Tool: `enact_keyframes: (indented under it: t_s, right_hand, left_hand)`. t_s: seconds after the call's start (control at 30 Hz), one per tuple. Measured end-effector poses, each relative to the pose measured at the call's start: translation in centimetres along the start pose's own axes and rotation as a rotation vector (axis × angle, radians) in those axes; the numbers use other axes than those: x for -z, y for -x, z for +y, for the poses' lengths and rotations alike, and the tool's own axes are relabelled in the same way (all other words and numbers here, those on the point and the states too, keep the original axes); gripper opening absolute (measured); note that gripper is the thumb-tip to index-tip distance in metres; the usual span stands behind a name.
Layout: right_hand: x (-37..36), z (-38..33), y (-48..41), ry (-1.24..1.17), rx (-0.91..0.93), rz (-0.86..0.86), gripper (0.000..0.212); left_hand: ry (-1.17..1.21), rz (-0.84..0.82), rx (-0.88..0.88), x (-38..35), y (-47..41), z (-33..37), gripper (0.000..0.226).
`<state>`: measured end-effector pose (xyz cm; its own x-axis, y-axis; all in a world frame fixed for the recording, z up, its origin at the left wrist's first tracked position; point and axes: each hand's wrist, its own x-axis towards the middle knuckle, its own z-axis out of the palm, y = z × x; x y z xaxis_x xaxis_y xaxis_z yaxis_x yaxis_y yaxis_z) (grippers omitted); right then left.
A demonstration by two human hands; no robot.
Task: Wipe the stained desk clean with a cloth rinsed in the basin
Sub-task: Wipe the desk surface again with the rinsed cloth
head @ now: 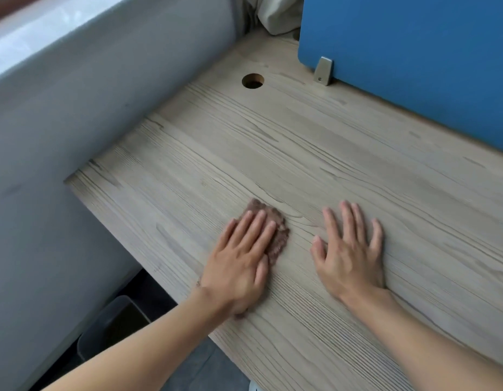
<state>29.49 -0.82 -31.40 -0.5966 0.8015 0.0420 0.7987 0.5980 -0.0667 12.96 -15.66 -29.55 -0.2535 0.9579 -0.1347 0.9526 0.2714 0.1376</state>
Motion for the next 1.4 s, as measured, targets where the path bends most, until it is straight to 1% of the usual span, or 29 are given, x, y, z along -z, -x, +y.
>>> enact_keyframes:
  t_s: [0.07,0.13,0.2,0.27,0.33,0.43,0.53,0.57,0.67,0.7,0.8,0.93,0.97,1.03,1.1,1.2,1.3,1.37,1.4]
  right_hand:
    - [0.0,-0.1,-0.1,-0.010,-0.001,0.010,0.066]
    - [-0.1,-0.1,-0.1,-0.012,0.002,0.019,0.066]
    - [0.1,0.1,-0.1,-0.016,0.011,0.031,0.064]
    - [0.5,0.6,-1.2,-0.041,0.004,0.057,0.056]
    - [0.6,1.4,-3.2,-0.091,-0.061,0.079,0.054]
    - [0.1,1.9,-3.9,-0.030,-0.137,0.052,0.060]
    - [-0.2,1.7,-3.9,-0.006,-0.131,-0.002,0.062]
    - [-0.1,1.8,-3.9,-0.001,-0.139,0.005,0.062]
    - [-0.2,1.8,-4.1,0.010,-0.150,0.019,0.061]
    - [-0.2,1.8,-4.1,0.012,-0.148,0.013,0.061]
    - [-0.1,1.7,-3.9,0.031,-0.140,-0.004,0.060]
    - [0.4,1.6,-3.9,0.029,-0.143,-0.005,0.061]
    - [0.4,1.6,-3.9,0.029,-0.145,-0.007,0.061]
    - [0.5,1.5,-3.9,0.025,-0.141,-0.012,0.061]
    - [0.5,1.6,-4.2,0.023,-0.144,-0.013,0.062]
    - [0.4,1.5,-3.9,0.006,-0.153,0.003,0.062]
    - [0.6,1.7,-4.2,0.020,-0.140,-0.012,0.060]
    - [1.0,2.3,-5.1,0.009,-0.139,-0.027,0.057]
    - [1.1,2.8,-5.6,-0.005,-0.141,-0.042,0.055]
  left_hand:
    - [0.029,-0.024,-0.086,0.0,0.2,0.6,0.063]
    - [0.039,-0.031,-0.109,0.2,-0.7,-0.2,0.061]
    - [0.030,-0.008,-0.027,0.6,-2.5,-1.3,0.061]
    - [0.016,0.019,0.098,0.8,-3.9,-1.9,0.062]
    - [-0.005,0.049,0.129,0.4,-4.2,-1.1,0.063]
    - [0.023,0.035,0.015,-0.1,-2.6,0.8,0.063]
    - [0.030,0.007,-0.118,0.0,-3.7,-1.0,0.062]
    - [0.019,0.023,-0.117,0.1,-4.8,-1.8,0.061]
    - [0.012,0.051,0.015,0.9,-7.5,-3.0,0.064]
    - [0.004,0.064,0.028,0.8,-7.7,-2.7,0.064]
    - [-0.005,0.034,-0.075,0.5,-6.8,-1.7,0.065]
    - [-0.004,-0.006,-0.213,0.8,-7.8,-3.2,0.063]
    - [-0.006,0.002,-0.213,0.9,-8.6,-3.7,0.063]
    - [-0.001,0.014,-0.141,1.2,-9.6,-4.1,0.064]
    - [-0.013,0.030,-0.096,1.3,-9.9,-2.9,0.065]
    - [-0.005,0.028,-0.172,0.7,-8.5,-0.2,0.066]
    - [0.000,0.011,-0.254,0.6,-8.9,-0.4,0.063]
    - [-0.001,0.020,-0.243,0.9,-10.3,-1.7,0.063]
    - [-0.001,0.024,-0.207,1.1,-10.9,-2.1,0.063]
